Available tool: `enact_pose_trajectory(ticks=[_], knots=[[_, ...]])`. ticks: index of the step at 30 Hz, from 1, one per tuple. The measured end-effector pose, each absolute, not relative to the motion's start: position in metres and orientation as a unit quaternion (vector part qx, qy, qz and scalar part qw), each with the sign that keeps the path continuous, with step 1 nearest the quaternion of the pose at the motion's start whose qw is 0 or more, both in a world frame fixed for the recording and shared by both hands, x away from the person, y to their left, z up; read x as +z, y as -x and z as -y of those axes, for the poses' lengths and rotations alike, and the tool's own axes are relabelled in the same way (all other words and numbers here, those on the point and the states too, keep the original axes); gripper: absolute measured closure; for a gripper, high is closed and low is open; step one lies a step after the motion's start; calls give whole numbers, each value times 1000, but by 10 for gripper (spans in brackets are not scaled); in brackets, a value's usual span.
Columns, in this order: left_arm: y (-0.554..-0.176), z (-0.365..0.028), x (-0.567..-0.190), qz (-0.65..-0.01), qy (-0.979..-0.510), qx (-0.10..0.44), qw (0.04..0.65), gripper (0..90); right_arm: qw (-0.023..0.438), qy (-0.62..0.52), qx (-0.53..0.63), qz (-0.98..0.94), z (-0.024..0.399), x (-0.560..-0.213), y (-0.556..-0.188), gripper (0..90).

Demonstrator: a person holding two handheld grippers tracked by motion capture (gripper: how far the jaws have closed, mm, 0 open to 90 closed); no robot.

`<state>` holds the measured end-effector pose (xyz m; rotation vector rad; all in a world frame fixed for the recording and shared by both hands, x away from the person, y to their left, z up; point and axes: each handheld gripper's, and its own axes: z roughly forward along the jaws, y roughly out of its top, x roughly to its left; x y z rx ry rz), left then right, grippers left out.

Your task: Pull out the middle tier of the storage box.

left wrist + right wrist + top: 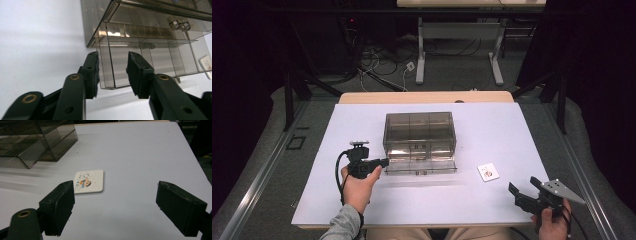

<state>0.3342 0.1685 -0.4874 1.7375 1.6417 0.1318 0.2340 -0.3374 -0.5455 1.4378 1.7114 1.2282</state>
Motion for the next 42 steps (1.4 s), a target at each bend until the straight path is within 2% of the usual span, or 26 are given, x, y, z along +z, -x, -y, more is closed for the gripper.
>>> enact_pose_trajectory(ticks=[9, 19, 26, 29, 42], knots=[[-327, -181, -490, -625, -664, 55, 406, 428, 288, -538, 459, -646, 333, -546, -236, 151], [-316, -195, -492, -596, -664, 104, 439, 247, 289, -536, 455, -650, 328, -548, -238, 151], [-308, -202, -495, -573, -666, 146, 455, 163, 283, -539, 443, -658, 324, -547, -239, 150], [-306, -204, -498, -566, -672, 161, 449, 155, 284, -539, 439, -661, 323, -546, -240, 150], [-292, -210, -511, -519, -691, 177, 470, 6, 278, -537, 427, -673, 311, -542, -248, 148]])
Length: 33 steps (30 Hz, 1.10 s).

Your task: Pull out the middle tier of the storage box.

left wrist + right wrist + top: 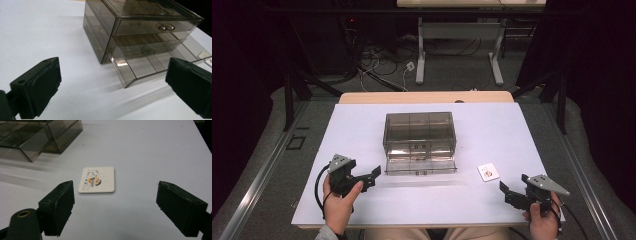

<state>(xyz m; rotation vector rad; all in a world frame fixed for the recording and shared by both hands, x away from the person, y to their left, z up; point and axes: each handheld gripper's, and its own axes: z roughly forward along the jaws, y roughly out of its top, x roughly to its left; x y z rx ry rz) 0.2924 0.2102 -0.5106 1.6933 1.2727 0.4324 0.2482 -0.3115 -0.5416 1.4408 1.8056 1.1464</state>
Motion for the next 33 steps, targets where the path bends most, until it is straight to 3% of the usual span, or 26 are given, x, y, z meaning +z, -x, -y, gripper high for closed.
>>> enact_pose_trajectory(ticks=[8, 19, 33], knots=[[-281, -215, -513, -499, -688, 201, 487, 6, 265, -537, 418, -683, 299, -541, -258, 147], [-269, -225, -515, -482, -707, 172, 487, 5, 257, -521, 404, -707, 281, -532, -275, 81], [-265, -222, -521, -470, -719, 170, 483, 8, 246, -534, 363, -723, 272, -525, -299, 72]])
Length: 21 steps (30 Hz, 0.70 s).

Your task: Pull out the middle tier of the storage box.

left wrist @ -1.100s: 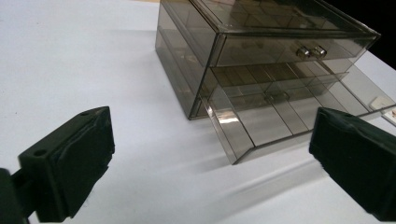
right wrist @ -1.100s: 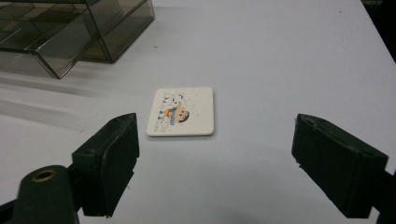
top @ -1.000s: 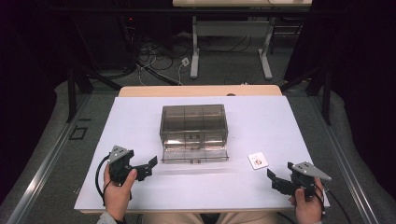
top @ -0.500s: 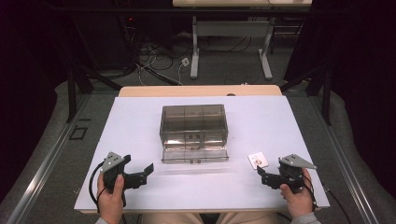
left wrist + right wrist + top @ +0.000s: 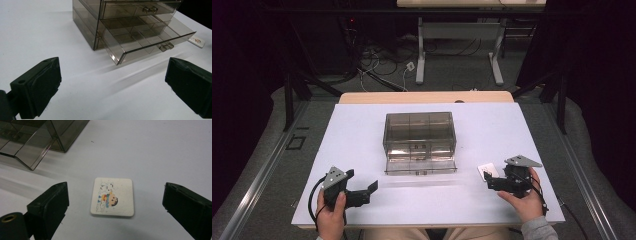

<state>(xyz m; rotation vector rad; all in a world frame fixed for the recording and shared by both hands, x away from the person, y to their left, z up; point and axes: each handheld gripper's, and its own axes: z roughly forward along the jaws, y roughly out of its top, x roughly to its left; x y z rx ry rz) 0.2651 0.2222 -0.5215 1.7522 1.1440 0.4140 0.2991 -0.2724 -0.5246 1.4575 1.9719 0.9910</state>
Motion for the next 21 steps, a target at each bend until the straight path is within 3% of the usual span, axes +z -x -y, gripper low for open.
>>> enact_pose_trajectory(ticks=[21], knots=[[-266, -225, -525, -477, -715, 161, 484, 10, 211, -556, 302, -745, 251, -539, -328, 146]])
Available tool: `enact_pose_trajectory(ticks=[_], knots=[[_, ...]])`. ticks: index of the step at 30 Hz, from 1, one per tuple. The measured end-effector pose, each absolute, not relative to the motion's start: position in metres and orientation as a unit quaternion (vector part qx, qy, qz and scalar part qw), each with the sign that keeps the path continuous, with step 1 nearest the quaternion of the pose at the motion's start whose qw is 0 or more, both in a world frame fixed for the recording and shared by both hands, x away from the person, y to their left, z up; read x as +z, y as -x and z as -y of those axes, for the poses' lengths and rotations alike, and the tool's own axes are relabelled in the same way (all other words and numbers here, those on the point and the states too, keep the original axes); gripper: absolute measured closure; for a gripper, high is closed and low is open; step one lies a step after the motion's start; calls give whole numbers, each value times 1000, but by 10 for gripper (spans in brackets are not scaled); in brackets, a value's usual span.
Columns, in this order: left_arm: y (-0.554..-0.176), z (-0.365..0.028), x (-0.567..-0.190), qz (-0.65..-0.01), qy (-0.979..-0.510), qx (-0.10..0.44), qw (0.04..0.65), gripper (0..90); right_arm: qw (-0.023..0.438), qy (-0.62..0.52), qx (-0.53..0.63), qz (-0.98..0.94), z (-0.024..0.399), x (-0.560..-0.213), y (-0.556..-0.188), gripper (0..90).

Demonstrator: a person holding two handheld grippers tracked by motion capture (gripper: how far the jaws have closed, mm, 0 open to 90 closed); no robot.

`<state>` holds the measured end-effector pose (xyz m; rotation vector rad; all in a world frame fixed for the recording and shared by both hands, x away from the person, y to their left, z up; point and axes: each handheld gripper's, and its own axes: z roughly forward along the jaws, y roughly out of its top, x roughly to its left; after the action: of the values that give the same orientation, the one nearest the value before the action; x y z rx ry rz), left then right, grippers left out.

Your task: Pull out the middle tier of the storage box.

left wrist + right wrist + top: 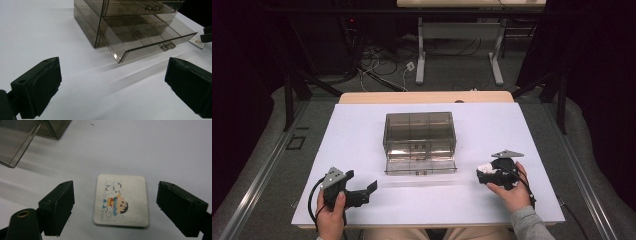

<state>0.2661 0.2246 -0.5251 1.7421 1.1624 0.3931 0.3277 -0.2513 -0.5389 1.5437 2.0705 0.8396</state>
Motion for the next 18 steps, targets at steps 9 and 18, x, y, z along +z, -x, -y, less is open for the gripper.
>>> enact_pose_trajectory(ticks=[9, 18], knots=[[-267, -225, -526, -478, -715, 159, 485, 11, 194, -565, 288, -748, 252, -543, -335, 150], [-267, -226, -526, -480, -712, 158, 488, 11, 174, -574, 282, -749, 253, -549, -339, 153]])
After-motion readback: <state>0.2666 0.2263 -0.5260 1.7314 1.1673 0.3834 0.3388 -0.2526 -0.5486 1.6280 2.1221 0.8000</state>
